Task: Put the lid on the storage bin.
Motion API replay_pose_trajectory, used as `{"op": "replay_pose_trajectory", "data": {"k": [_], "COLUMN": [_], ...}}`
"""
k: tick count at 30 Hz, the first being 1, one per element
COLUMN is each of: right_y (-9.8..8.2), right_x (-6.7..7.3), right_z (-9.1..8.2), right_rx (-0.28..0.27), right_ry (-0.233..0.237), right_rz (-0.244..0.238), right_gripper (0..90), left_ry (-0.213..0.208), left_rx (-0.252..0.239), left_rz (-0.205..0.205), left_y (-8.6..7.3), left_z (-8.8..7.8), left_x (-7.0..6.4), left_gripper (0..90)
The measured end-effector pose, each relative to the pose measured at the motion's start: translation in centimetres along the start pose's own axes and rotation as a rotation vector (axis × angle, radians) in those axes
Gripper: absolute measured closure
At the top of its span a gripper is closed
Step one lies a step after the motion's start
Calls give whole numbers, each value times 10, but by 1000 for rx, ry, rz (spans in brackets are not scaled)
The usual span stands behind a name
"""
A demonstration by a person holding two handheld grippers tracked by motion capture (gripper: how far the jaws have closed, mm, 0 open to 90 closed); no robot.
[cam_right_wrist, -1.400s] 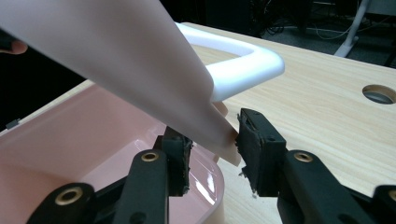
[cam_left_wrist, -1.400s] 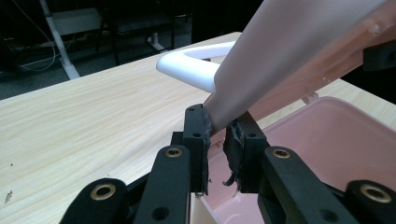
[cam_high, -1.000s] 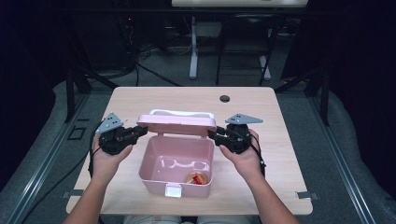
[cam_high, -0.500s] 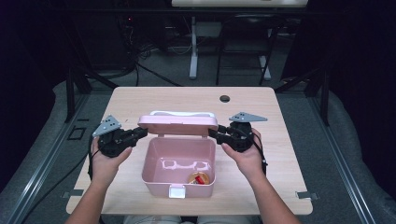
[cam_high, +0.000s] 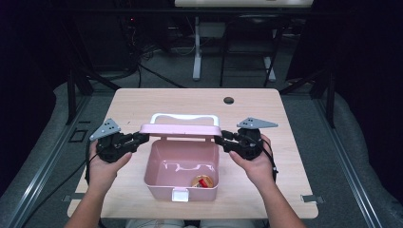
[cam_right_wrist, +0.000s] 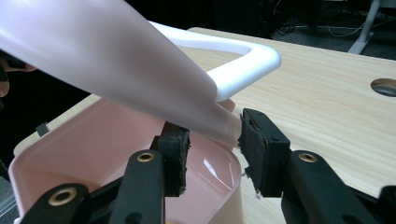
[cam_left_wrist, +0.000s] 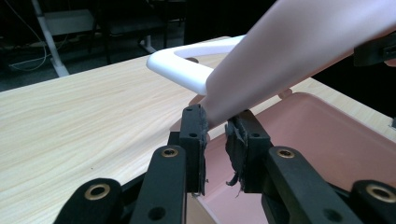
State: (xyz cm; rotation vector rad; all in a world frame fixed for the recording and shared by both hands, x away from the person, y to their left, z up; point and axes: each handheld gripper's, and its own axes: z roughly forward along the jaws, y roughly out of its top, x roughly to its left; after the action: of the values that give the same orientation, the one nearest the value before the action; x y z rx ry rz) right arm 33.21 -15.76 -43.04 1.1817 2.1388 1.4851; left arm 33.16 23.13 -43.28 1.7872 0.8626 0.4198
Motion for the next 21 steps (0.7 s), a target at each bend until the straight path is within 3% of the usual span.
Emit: {"op": "replay_pose_trajectory", "data": {"k": [11,17,21], "right_y": [-4,-4,-5], "right_x": [5,7,10], "right_z": [-9,-15,-16], "right_rx": [-3,-4,-4], "right_ry": [-4,14,24], "right_rz": [-26,-31,-42], "right_gripper": [615,614,615], "left_ry": [-13,-26,-8], "left_rx": [29,44,59], "left_rz": [-2,26,50], "left_y": [1,6,8], "left_z": [-10,-14,-14], "left_x": [-2,-10,-15], "left_gripper": [731,729,721]}}
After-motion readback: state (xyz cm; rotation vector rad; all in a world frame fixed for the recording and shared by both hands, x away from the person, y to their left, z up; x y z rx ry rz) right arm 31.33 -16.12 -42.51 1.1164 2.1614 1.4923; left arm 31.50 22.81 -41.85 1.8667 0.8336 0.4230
